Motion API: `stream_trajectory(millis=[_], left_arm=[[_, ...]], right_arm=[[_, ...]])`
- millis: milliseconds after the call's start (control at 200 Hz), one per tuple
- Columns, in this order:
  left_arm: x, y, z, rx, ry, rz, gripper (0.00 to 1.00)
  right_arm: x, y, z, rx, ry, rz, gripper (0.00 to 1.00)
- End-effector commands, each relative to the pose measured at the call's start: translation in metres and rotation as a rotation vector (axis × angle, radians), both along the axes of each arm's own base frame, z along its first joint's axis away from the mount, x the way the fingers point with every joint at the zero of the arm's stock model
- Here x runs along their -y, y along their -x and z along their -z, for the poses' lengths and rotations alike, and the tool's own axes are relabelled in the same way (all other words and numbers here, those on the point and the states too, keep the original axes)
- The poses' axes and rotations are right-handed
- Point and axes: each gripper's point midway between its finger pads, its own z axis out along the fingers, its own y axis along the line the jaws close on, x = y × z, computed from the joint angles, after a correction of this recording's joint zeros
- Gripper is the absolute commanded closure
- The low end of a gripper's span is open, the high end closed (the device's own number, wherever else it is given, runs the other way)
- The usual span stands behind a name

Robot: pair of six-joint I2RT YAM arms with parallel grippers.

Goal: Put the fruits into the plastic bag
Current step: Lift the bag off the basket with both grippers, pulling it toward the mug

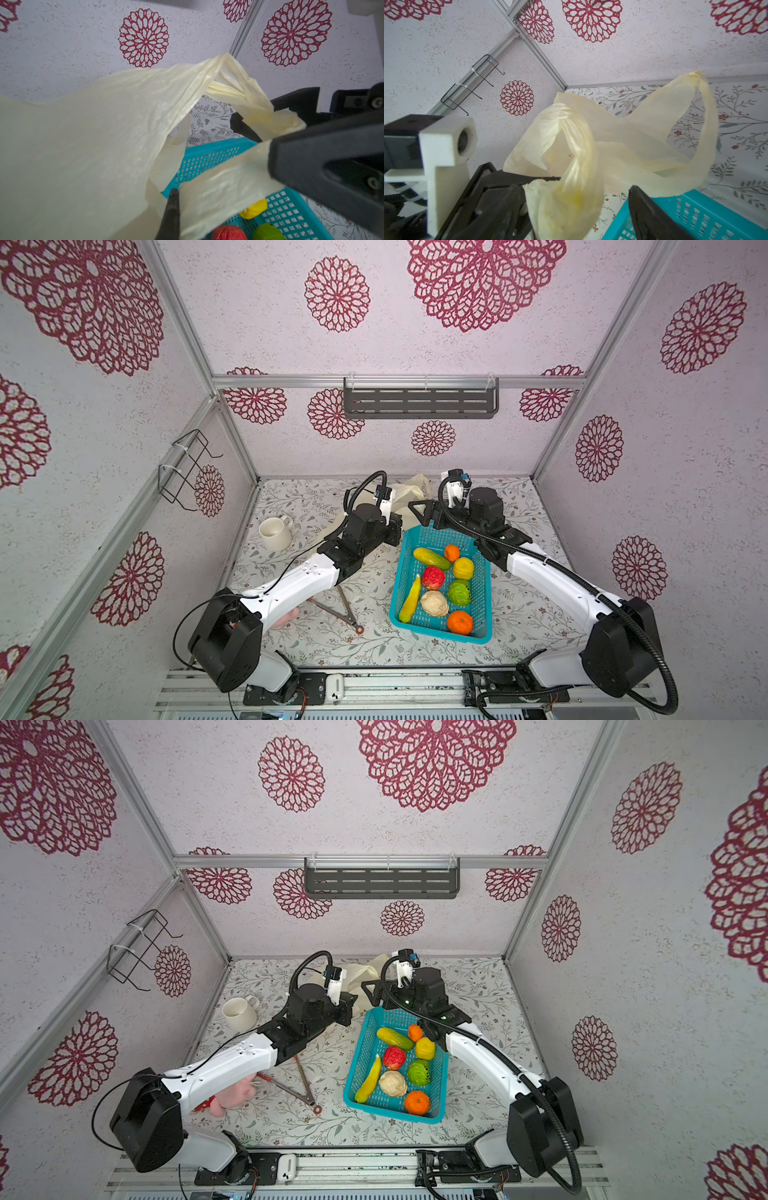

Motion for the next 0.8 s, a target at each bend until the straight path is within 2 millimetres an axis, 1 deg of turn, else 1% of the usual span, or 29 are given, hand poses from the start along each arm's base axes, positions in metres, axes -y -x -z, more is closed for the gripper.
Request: stream_trajectory(millis=[0,115,145,155,185,260,265,270,315,320,330,355,395,445,515,550,600,630,665,705,746,796], left_arm=[[0.002,0.005,-0.018,0.044,0.047,0.018,1.00],[-0.002,0.007,-0.024,0.054,0.081,0.003,1.00],[-0.003,0.007,-0.025,0.051,0.088,0.002,1.00],[-0.003,0.007,-0.025,0.050,0.092,0.003,1.00],[-0.003,0.007,-0.028,0.046,0.103,0.009,1.00],[-0.001,0.013,-0.036,0.027,0.140,0.045,1.00],[-0.001,0.013,-0.037,0.026,0.143,0.045,1.00],[-0.001,0.013,-0.038,0.025,0.146,0.047,0.97],[0.000,0.019,-0.046,0.019,0.178,0.075,0.73],[0.000,0.020,-0.047,0.018,0.181,0.081,0.71],[0.001,0.022,-0.050,0.018,0.190,0.091,0.63],[0.001,0.026,-0.056,0.016,0.209,0.114,0.55],[0.000,0.031,-0.065,0.000,0.239,0.140,0.50],[-0.009,0.034,-0.078,-0.030,0.296,0.156,0.49],[-0.025,0.033,-0.097,-0.082,0.389,0.151,0.39],[-0.032,0.033,-0.104,-0.100,0.421,0.148,0.32],[-0.037,0.034,-0.112,-0.106,0.429,0.147,0.31],[-0.038,0.033,-0.116,-0.105,0.423,0.140,0.35],[-0.040,0.031,-0.115,-0.123,0.418,0.119,0.39],[-0.041,0.027,-0.114,-0.166,0.424,0.092,0.40],[-0.036,0.025,-0.112,-0.220,0.433,0.102,0.39],[-0.025,0.025,-0.107,-0.291,0.446,0.138,0.38]], right_arm=[[-0.009,-0.001,-0.038,0.108,-0.048,-0.010,0.28],[-0.015,-0.004,-0.037,0.095,-0.043,-0.021,0.59],[-0.016,-0.004,-0.037,0.094,-0.043,-0.022,0.63],[-0.016,-0.003,-0.037,0.093,-0.044,-0.023,0.67],[-0.017,-0.003,-0.037,0.091,-0.044,-0.025,0.72],[-0.017,-0.002,-0.037,0.096,-0.037,-0.030,0.78],[-0.017,-0.002,-0.037,0.096,-0.036,-0.030,0.79],[-0.018,-0.002,-0.036,0.097,-0.034,-0.031,0.79],[-0.017,-0.001,-0.036,0.104,-0.021,-0.033,0.83],[-0.017,0.000,-0.036,0.103,-0.020,-0.033,0.83],[-0.017,0.000,-0.036,0.102,-0.018,-0.033,0.83],[-0.017,0.000,-0.035,0.103,-0.009,-0.035,0.84],[-0.016,0.001,-0.033,0.104,0.005,-0.035,0.85],[-0.015,0.003,-0.031,0.105,0.018,-0.038,0.87],[-0.014,0.006,-0.027,0.103,0.033,-0.043,0.88],[-0.014,0.007,-0.026,0.106,0.037,-0.045,0.89],[-0.013,0.009,-0.024,0.107,0.045,-0.047,0.90],[-0.013,0.009,-0.023,0.104,0.050,-0.046,0.90],[-0.012,0.010,-0.022,0.103,0.054,-0.044,0.90],[-0.012,0.010,-0.021,0.104,0.058,-0.042,0.90],[-0.012,0.009,-0.022,0.108,0.062,-0.035,0.90],[-0.012,0.008,-0.022,0.112,0.066,-0.030,0.91]])
